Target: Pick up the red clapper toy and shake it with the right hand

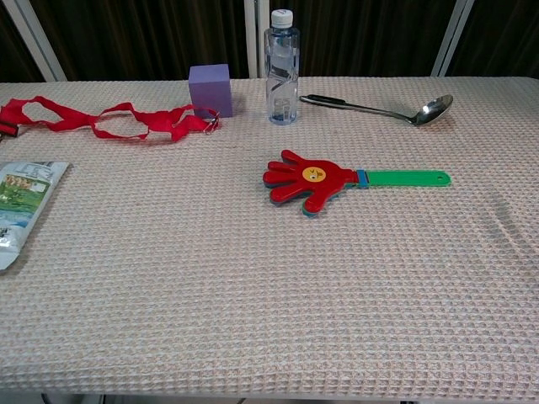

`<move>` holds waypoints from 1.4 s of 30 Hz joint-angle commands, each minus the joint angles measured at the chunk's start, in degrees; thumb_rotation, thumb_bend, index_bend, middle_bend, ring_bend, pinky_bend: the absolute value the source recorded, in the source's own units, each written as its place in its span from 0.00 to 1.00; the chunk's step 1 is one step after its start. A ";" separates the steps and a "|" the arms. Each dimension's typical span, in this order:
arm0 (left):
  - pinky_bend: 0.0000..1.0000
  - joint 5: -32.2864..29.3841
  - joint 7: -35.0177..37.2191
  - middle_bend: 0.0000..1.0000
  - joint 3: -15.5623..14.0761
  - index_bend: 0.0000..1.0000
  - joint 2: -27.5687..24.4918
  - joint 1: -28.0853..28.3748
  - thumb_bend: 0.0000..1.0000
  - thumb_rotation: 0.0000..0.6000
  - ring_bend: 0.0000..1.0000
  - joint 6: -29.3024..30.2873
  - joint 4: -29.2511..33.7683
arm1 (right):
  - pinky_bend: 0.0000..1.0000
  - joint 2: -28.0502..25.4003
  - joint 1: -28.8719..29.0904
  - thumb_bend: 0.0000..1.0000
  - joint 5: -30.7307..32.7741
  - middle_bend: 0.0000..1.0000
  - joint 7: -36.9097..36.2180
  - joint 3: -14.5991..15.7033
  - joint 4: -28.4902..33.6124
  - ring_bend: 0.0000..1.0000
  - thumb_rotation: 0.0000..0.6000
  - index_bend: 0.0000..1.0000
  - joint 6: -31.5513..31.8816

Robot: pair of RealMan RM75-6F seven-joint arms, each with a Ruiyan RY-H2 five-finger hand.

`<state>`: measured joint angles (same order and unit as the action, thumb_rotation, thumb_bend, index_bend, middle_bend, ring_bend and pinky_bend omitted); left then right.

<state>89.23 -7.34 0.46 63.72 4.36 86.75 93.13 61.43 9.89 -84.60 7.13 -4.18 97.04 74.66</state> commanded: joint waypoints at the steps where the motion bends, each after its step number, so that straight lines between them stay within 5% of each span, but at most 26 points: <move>1: 0.01 0.20 0.00 0.07 -0.23 0.06 0.05 -0.26 0.14 1.00 0.00 0.24 -0.08 | 0.00 -0.73 4.24 0.28 2.35 0.00 1.21 -1.56 1.97 0.00 1.00 0.00 -5.98; 10: 0.01 1.07 0.05 0.07 -0.69 0.06 0.17 -0.76 0.14 1.00 0.00 0.94 0.06 | 0.00 5.84 14.80 0.27 11.60 0.00 10.70 -4.98 2.85 0.00 1.00 0.00 -18.37; 19: 0.01 0.93 1.11 0.07 -0.53 0.06 -0.71 -1.16 0.13 1.00 0.00 1.58 -0.08 | 0.00 17.11 23.22 0.27 25.06 0.00 20.60 -7.34 -2.69 0.00 1.00 0.00 -22.90; 31: 0.01 0.52 2.83 0.07 -0.49 0.06 -1.31 -1.39 0.13 1.00 0.00 1.42 -1.13 | 0.00 28.19 32.10 0.28 38.96 0.00 30.18 -9.03 -7.35 0.00 1.00 0.00 -21.51; 42: 0.01 0.34 3.75 0.07 -0.36 0.06 -1.55 -2.03 0.12 1.00 0.00 2.26 -1.57 | 0.00 33.29 36.03 0.28 43.24 0.00 32.41 -8.39 -10.16 0.00 1.00 0.07 -19.46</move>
<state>89.56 -3.62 0.09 62.15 2.35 88.99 91.59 94.48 45.68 -41.56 39.31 -12.68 87.09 54.98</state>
